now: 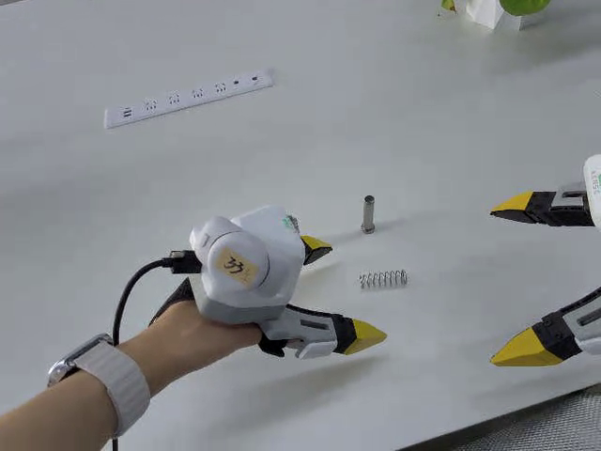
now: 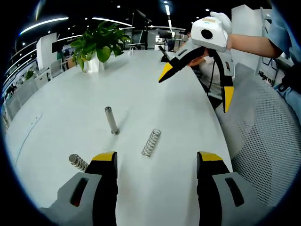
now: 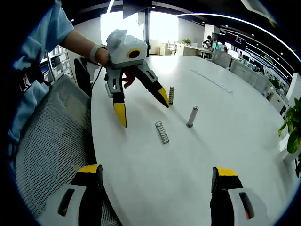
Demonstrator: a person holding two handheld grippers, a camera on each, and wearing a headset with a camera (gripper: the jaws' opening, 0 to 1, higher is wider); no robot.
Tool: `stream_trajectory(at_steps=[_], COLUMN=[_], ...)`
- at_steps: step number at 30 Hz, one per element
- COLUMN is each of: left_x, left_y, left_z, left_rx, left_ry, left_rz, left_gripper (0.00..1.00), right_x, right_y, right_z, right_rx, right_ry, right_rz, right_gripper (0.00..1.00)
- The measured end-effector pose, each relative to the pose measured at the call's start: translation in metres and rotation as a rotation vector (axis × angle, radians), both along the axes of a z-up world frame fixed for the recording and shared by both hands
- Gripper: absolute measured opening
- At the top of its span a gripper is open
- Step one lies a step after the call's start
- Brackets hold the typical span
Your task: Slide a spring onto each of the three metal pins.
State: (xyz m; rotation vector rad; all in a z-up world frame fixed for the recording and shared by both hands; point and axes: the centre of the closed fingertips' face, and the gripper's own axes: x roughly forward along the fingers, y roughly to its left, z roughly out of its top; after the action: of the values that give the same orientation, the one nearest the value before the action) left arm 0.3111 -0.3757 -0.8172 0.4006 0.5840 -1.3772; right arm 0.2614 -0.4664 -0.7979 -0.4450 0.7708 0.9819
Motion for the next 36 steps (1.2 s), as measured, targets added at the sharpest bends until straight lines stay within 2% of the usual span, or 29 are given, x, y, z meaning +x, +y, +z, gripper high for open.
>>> stream_trajectory(at_steps=[4,7,11,15,19,22,24,27,36], left_x=[0.003,0.006,0.010,0.011,0.010,0.012,0.012,0.013,0.012], left_y=[-0.005,-0.007,-0.012,-0.015,-0.018,-0.020,-0.022,-0.023,-0.020], left_z=[-0.003,-0.011,-0.015,-0.016,-0.015,-0.016,-0.016,-0.019,-0.025], left_rx=[0.001,0.026,0.034,0.035,0.034,0.047,0.050,0.067,0.123], left_ry=[-0.009,-0.011,-0.011,-0.007,0.005,-0.031,-0.032,-0.049,-0.071], left_rz=[-0.013,-0.028,-0.032,-0.042,-0.054,-0.075,-0.082,-0.098,-0.143], left_gripper=[0.60,0.54,0.51,0.39,0.31,0.24,0.23,0.22,0.14], right_x=[-0.004,-0.007,-0.009,-0.011,-0.012,-0.013,-0.013,-0.013,-0.012], right_y=[0.000,0.000,-0.001,-0.004,-0.005,-0.005,-0.004,-0.004,-0.004], right_z=[-0.001,-0.001,-0.002,-0.001,-0.001,-0.002,-0.002,-0.002,0.000], right_rx=[0.007,0.014,0.019,0.020,0.022,0.026,0.029,0.030,0.037], right_ry=[0.006,0.009,0.014,0.018,0.021,0.025,0.026,0.027,0.023], right_rz=[-0.011,-0.020,-0.028,-0.034,-0.039,-0.041,-0.041,-0.039,-0.042], right_gripper=[0.96,0.96,0.95,0.94,0.94,0.94,0.94,0.94,0.94])
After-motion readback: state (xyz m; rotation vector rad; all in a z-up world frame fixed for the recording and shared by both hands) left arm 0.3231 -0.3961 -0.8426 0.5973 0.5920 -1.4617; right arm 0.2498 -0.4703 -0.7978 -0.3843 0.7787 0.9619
